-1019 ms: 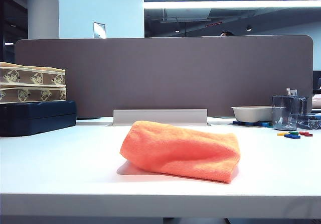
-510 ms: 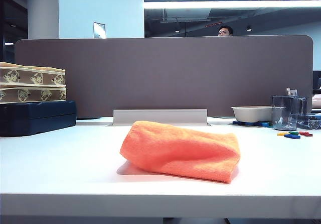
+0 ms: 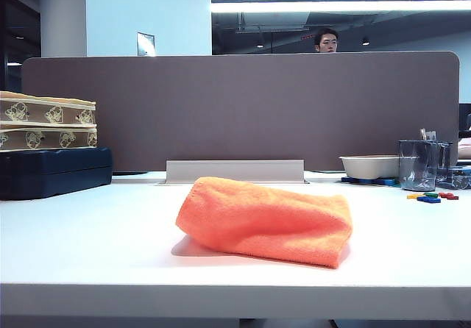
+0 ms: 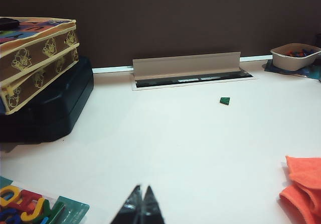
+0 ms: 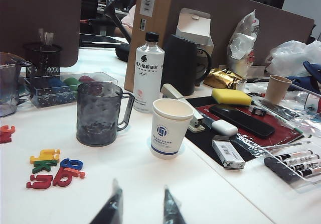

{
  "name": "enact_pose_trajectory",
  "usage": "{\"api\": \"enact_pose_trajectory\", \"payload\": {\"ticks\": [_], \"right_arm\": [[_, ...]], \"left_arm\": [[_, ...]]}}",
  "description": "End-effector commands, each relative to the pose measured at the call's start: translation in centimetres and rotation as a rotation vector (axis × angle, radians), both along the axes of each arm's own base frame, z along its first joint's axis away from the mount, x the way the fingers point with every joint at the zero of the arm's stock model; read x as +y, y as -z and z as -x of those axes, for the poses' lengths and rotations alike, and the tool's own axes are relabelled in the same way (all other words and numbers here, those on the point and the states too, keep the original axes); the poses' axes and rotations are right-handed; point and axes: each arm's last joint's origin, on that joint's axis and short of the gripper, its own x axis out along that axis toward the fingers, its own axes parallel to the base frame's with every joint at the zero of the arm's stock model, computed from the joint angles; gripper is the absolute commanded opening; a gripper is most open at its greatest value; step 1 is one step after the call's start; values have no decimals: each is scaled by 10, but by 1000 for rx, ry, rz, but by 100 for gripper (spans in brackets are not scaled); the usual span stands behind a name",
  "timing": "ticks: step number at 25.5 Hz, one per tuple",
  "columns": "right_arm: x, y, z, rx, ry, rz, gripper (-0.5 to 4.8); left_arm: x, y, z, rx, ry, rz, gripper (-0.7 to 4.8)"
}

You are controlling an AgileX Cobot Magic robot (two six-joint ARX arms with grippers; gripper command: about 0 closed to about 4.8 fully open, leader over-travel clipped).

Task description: Use an orange cloth to wipe the letter magnets on the table away for a distance.

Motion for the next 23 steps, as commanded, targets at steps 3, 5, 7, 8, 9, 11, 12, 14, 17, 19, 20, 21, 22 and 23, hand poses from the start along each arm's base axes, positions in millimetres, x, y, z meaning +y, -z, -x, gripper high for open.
{"api": "enact_pose_trajectory", "payload": {"ticks": [3, 5, 7, 8, 9, 11, 12, 14, 17, 19, 20, 21, 22, 23], "right_arm": [[0, 1, 0, -14, 0, -3, 103], [1, 1, 0, -9, -23, 0, 103], [2, 2, -2, 0, -90, 5, 103], [3, 2, -2, 6, -133, 8, 103], [4, 3, -3, 12, -174, 11, 103], [7, 4, -4, 22, -255, 17, 103], [7, 4, -4, 23, -284, 19, 103], [9, 5, -5, 33, -354, 23, 103], [11, 8, -5, 65, -413, 19, 103], [11, 11, -5, 97, -415, 11, 103], [11, 13, -5, 114, -415, 7, 103], [11, 14, -5, 129, -415, 3, 103], [11, 16, -5, 144, -416, -1, 103], [11, 17, -5, 163, -416, -5, 103]], "left_arm": [[0, -2, 0, -16, 0, 0, -5], [0, -2, 0, -15, 0, 0, -5], [0, -2, 0, -15, 0, 0, -5], [0, -2, 0, -15, 0, 0, -5], [0, -2, 0, -15, 0, 0, -5], [0, -2, 0, -15, 0, 0, -5], [0, -2, 0, -15, 0, 0, -5], [0, -2, 0, -15, 0, 0, -5], [0, -2, 0, -15, 0, 0, -5], [0, -2, 0, -15, -1, 0, -5], [0, -2, 0, -15, -1, 0, -5], [0, -2, 0, -15, -2, 0, -6], [0, -2, 0, -15, -14, 0, -6], [1, -2, 0, -15, -35, -1, -6]]}}
